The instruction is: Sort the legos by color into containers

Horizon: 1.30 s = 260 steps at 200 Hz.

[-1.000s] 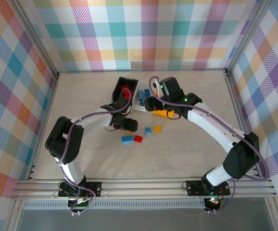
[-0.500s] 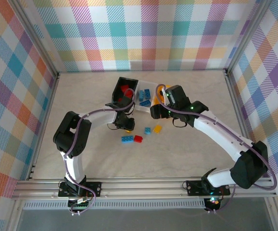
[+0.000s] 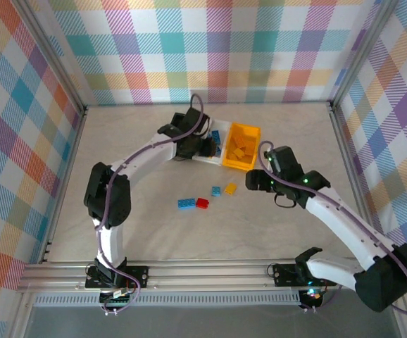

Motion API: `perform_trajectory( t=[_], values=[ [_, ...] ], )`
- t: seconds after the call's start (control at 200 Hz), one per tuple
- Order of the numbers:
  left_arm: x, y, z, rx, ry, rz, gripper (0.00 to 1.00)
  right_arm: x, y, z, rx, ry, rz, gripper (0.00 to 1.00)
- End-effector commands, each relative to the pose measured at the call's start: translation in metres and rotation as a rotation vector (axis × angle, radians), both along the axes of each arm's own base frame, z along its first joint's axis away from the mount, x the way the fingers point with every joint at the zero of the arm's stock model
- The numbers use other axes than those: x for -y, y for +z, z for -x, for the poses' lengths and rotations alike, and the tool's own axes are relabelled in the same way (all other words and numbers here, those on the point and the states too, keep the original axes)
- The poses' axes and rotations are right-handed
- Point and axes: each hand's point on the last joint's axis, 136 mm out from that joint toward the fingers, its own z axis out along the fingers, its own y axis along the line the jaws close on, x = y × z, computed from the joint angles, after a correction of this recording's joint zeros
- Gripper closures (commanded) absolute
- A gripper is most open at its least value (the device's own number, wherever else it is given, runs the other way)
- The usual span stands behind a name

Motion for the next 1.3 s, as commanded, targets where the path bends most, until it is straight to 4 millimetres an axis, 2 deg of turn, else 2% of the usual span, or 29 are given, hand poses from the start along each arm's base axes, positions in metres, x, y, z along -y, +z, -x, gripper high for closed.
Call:
perform_trajectory(
  t=[0.0,0.11,0.215,0.415,0.455,0.505,0.555,0.635,0.715,0.83,0.94,0.99,1.09,1.195,1.295],
  values=[
    [0.041,-0.009,-0.015,-0.015,-0.035,0.072,0.78,0.003,-0.010,0.014,-0.047,-0.034,-0.045,0.19],
    [0.070,-0.017,-0.036,0.000,-0.055,0.102,0.78,-0.001,-0.019,0.022,-0.075,-0.021,-0.078,0.20],
    [0.091,-0.030,-0.047,0.005,-0.076,0.081,0.77,0.000,-0.021,0.027,-0.078,-0.018,-0.089,0.20],
    [0.110,-0.050,-0.062,0.020,-0.084,0.041,0.74,-0.002,-0.032,0.034,-0.109,-0.005,-0.099,0.20],
    [0.112,-0.053,-0.064,0.017,-0.085,0.039,0.71,-0.003,-0.036,0.036,-0.122,-0.001,-0.103,0.20],
    [0.115,-0.056,-0.064,0.014,-0.087,0.038,0.59,-0.005,-0.039,0.037,-0.136,0.004,-0.109,0.20],
    [0.116,-0.058,-0.063,0.011,-0.087,0.037,0.57,-0.006,-0.042,0.037,-0.146,0.007,-0.114,0.20],
    [0.119,-0.055,-0.059,0.010,-0.096,0.040,0.51,-0.010,-0.047,0.037,-0.165,0.013,-0.121,0.20],
    [0.121,-0.044,-0.056,0.026,-0.105,0.040,0.45,-0.015,-0.051,0.036,-0.179,0.021,-0.122,0.20],
    [0.118,-0.010,-0.048,0.052,-0.111,0.060,0.42,-0.024,-0.058,0.032,-0.194,0.039,-0.103,0.21],
    [0.098,0.034,-0.038,0.098,-0.076,0.049,0.40,-0.034,-0.069,0.021,-0.223,0.035,-0.050,0.21],
    [0.080,0.054,-0.032,0.125,-0.039,0.022,0.38,-0.039,-0.074,0.015,-0.239,0.035,-0.031,0.20],
    [0.037,0.071,-0.012,0.161,0.032,-0.058,0.34,-0.053,-0.084,0.000,-0.251,0.061,0.002,0.20],
    [-0.007,0.064,0.018,0.153,0.081,-0.127,0.32,-0.064,-0.094,-0.017,-0.263,0.099,0.064,0.20],
    [-0.048,0.039,0.050,0.098,0.118,-0.166,0.30,-0.072,-0.101,-0.032,-0.289,0.108,0.099,0.20]
  ],
)
